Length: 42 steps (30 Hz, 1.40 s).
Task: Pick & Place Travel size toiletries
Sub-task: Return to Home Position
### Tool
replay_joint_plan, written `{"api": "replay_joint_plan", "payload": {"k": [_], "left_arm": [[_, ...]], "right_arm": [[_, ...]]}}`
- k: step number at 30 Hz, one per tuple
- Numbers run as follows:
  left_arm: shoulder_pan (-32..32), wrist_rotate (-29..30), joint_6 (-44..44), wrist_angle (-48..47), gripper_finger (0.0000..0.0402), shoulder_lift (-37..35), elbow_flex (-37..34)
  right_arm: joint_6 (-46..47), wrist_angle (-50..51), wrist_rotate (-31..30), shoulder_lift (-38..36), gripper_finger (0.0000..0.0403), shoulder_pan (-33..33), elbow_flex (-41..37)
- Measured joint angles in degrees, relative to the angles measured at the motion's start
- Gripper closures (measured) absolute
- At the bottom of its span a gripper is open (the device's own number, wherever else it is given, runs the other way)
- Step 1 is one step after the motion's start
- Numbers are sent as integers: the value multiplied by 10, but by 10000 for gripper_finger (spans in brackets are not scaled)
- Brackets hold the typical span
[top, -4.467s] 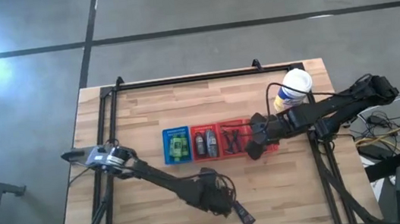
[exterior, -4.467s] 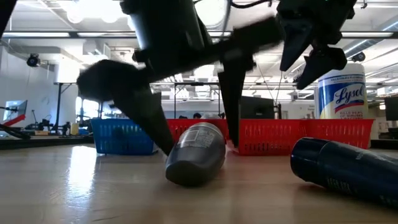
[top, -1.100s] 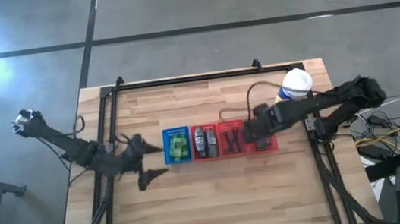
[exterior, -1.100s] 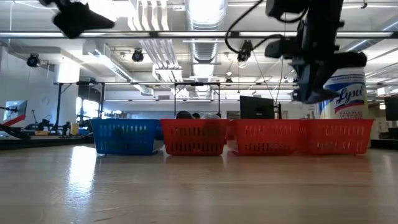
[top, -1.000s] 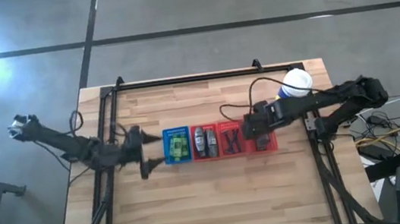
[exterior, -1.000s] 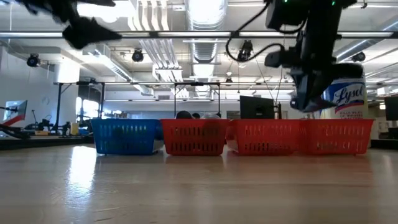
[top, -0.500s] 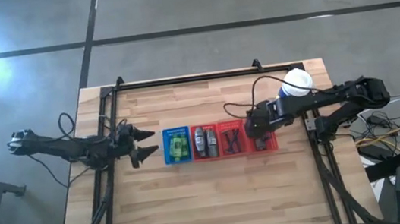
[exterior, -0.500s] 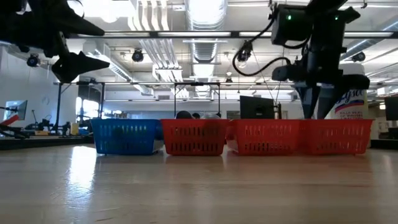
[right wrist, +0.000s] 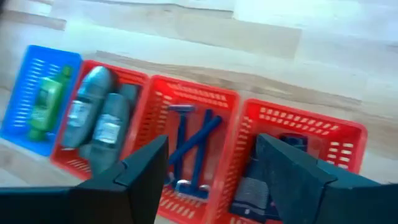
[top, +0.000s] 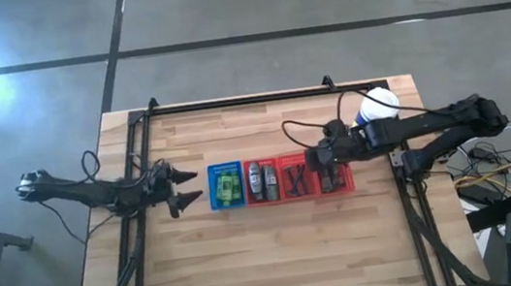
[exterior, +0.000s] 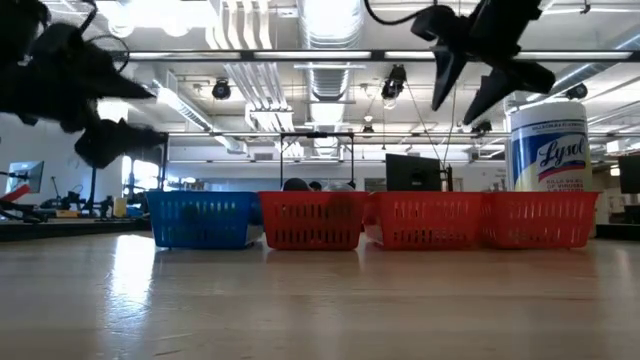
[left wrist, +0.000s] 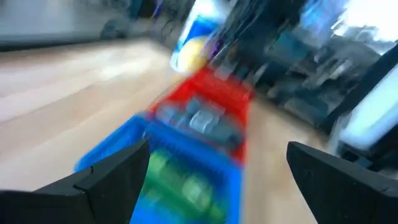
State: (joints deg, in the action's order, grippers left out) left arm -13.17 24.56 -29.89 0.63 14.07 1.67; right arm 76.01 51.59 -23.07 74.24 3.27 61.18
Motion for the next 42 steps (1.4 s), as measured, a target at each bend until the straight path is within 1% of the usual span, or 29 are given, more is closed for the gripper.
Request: {"api": "replay_joint_plan", "payload": {"k": [1,4,6,7,8,9,10,11,13,15,19,22,26,28,30,35,38,41,42], "left_arm": [[4,-3,3,28,19,-27,-9],[19,-16,4,46,19,-88,-10],[43,-30,3,71,19,-126,-11],[60,-26,1,91,19,-140,-11],[79,-26,-4,100,19,-140,-11],[97,-26,-6,86,19,-140,-11],[112,-24,-7,106,19,-140,-12],[124,-20,-7,121,19,-140,-12],[140,-10,-7,112,19,-140,-12],[149,-9,-7,111,19,-140,-12],[152,-9,-7,102,19,-139,-12],[152,-9,-7,99,19,-138,-12],[152,-9,-7,97,19,-138,-12],[152,-9,-7,97,19,-138,-12],[152,-9,-7,97,19,-138,-12],[152,-9,-7,96,19,-138,-12],[152,-9,-7,96,19,-138,-12],[152,-9,-7,96,19,-138,-12],[152,-9,-7,95,19,-138,-12]], "right_arm": [[0,0,0,0,159,3,5],[1,4,-1,2,147,15,11],[4,5,10,4,139,26,10],[16,6,26,4,136,29,9],[46,7,50,3,133,32,7],[75,4,54,2,130,37,5],[85,-12,47,2,127,49,3],[65,-47,25,1,124,59,3],[8,-120,-14,-2,117,74,1],[-51,-186,-15,-12,110,72,-7],[-198,-343,-9,-40,97,58,-31],[-307,-412,-6,-62,87,56,-37],[-426,-413,-4,-100,74,55,-34],[-463,-410,-8,-118,68,55,-34],[-475,-411,-7,-133,61,56,-34],[-473,-411,-5,-157,48,55,-34],[-514,-402,-7,-169,43,55,-35],[-527,-421,20,-192,43,56,-38],[-532,-433,43,-204,45,56,-44]]}}
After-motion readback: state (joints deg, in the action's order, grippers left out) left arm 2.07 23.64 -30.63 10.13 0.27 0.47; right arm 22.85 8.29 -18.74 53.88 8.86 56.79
